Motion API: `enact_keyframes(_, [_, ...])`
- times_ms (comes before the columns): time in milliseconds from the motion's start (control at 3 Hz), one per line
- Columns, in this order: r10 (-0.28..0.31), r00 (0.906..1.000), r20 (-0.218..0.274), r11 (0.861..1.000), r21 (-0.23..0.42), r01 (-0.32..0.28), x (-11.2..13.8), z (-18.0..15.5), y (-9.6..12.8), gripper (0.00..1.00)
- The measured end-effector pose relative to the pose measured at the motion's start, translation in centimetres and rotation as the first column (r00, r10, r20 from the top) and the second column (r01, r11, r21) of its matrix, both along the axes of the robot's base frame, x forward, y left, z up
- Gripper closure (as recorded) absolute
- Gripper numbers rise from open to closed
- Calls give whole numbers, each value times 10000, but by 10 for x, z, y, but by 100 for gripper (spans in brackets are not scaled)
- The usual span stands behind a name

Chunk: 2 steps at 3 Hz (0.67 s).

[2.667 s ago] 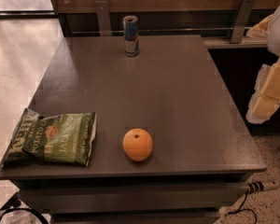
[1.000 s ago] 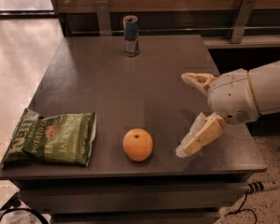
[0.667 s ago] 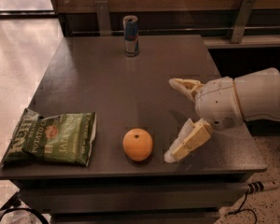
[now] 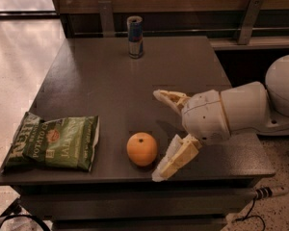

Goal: Move orange near redbull can

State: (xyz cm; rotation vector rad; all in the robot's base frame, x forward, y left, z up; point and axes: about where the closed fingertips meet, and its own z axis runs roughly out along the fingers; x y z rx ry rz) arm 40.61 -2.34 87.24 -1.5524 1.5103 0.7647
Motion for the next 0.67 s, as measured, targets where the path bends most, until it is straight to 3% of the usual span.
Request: enact_keyframes(667, [438,9981,-437,9990,32,-437,-5,-21,20,0])
